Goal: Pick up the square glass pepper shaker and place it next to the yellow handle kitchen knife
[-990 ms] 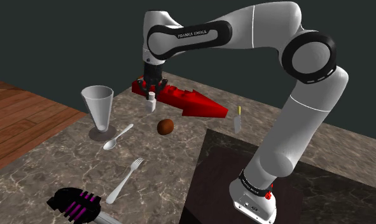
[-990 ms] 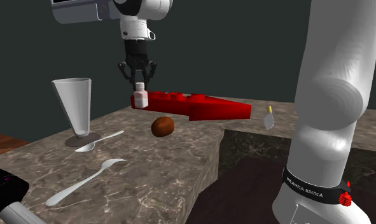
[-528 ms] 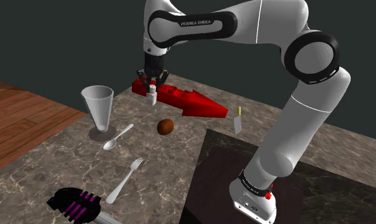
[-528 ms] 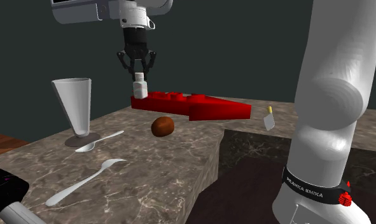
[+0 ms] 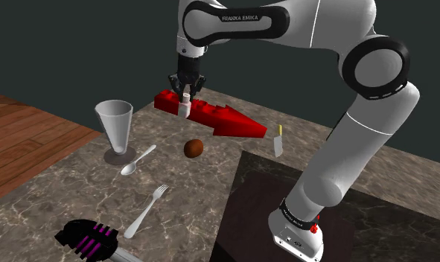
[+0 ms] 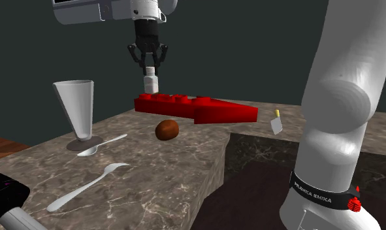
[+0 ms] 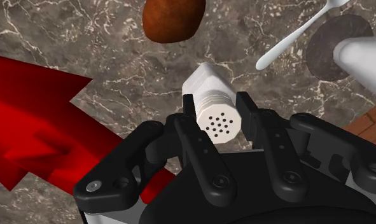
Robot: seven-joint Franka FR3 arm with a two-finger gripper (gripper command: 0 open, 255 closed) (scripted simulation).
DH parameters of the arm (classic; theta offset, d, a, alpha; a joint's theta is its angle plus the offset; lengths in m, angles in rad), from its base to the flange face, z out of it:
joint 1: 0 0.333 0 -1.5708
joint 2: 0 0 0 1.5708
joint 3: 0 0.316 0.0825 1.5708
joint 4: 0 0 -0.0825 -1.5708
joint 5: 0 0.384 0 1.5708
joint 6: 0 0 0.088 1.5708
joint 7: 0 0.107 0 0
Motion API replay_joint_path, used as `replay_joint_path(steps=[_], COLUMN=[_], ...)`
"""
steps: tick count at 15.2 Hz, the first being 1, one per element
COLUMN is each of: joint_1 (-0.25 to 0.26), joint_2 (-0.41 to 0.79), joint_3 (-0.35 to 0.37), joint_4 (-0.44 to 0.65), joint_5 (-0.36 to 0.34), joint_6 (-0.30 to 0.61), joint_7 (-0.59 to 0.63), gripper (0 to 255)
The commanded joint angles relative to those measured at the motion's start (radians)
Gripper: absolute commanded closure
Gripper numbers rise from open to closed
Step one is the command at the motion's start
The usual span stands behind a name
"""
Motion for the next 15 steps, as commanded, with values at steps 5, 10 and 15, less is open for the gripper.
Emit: replay_joint_path(steps=[5,10,15], joint_1=[-0.052,-0.095,-0.139], joint_2=[-0.159,-0.273,-0.367], joint_3=[-0.065,-0.131,-0.205], joint_4=[-0.176,-0.292,-0.379], joint_5=[0.012,0.000,-0.029], joint_6=[0.018,0.021,0.016], joint_7=[-0.123,-0.228,-0.334], gripper=[255,255,255])
